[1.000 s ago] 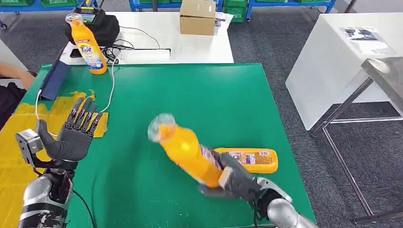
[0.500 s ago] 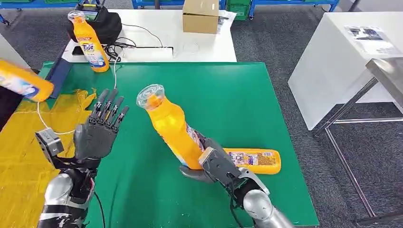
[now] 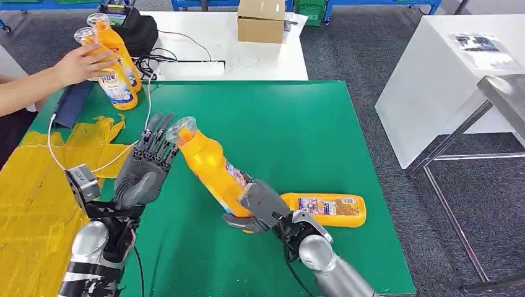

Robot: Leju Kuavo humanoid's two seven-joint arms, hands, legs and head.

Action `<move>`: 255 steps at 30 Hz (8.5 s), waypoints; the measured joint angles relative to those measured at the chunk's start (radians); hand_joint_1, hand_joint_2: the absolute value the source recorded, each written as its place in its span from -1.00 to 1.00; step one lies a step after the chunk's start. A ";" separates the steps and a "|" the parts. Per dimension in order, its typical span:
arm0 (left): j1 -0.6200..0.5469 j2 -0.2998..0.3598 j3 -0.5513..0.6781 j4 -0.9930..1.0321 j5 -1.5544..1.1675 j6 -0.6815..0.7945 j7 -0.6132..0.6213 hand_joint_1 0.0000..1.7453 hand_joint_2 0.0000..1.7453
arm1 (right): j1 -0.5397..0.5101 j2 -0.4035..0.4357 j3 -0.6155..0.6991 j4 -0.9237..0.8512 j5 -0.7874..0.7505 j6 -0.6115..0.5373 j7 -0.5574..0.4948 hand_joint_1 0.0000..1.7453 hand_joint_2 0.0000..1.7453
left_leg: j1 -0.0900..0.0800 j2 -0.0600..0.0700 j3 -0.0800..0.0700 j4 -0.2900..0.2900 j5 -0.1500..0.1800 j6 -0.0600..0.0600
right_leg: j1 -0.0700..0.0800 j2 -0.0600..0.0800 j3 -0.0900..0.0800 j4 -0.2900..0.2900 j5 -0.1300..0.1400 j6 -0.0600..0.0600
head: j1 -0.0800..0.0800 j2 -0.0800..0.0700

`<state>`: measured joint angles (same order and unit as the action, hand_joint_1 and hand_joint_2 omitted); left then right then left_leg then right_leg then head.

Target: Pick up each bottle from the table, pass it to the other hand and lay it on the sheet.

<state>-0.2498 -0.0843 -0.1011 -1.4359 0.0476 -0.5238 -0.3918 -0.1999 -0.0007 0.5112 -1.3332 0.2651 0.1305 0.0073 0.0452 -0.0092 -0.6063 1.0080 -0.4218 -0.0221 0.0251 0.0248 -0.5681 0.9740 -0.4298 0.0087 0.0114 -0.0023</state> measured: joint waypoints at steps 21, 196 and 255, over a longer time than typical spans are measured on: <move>-0.047 0.032 -0.102 0.084 -0.146 0.040 -0.017 -1.00 1.00 | -0.276 0.123 0.286 0.126 -0.023 0.048 0.142 1.00 1.00 | -0.001 0.000 -0.002 0.000 0.001 0.000 | 0.000 -0.001 -0.002 0.002 0.000 0.000 | 0.000 0.000; -0.171 0.111 0.190 0.317 -0.318 0.205 -0.103 -1.00 -1.00 | -0.111 -0.171 -0.136 0.493 0.572 0.057 0.013 1.00 1.00 | 0.002 0.038 0.029 -0.008 -0.007 0.002 | 0.002 0.022 0.022 -0.012 0.014 0.001 | 0.005 0.000; 0.083 0.064 0.000 -0.006 0.118 -0.009 0.175 -1.00 1.00 | 0.083 0.096 -0.030 -0.095 0.006 -0.054 -0.055 1.00 1.00 | -0.001 0.018 0.000 -0.009 -0.005 0.003 | 0.000 0.001 -0.001 -0.010 0.009 0.001 | 0.004 0.000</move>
<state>-0.1669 -0.0206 -0.1008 -1.4424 0.1652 -0.5325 -0.2163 -0.1171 0.0954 0.4815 -1.4282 0.2712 0.0763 -0.0481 0.0445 0.0085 -0.6065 0.9991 -0.4272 -0.0196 0.0246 0.0263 -0.5691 0.9637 -0.4212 0.0094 0.0153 -0.0023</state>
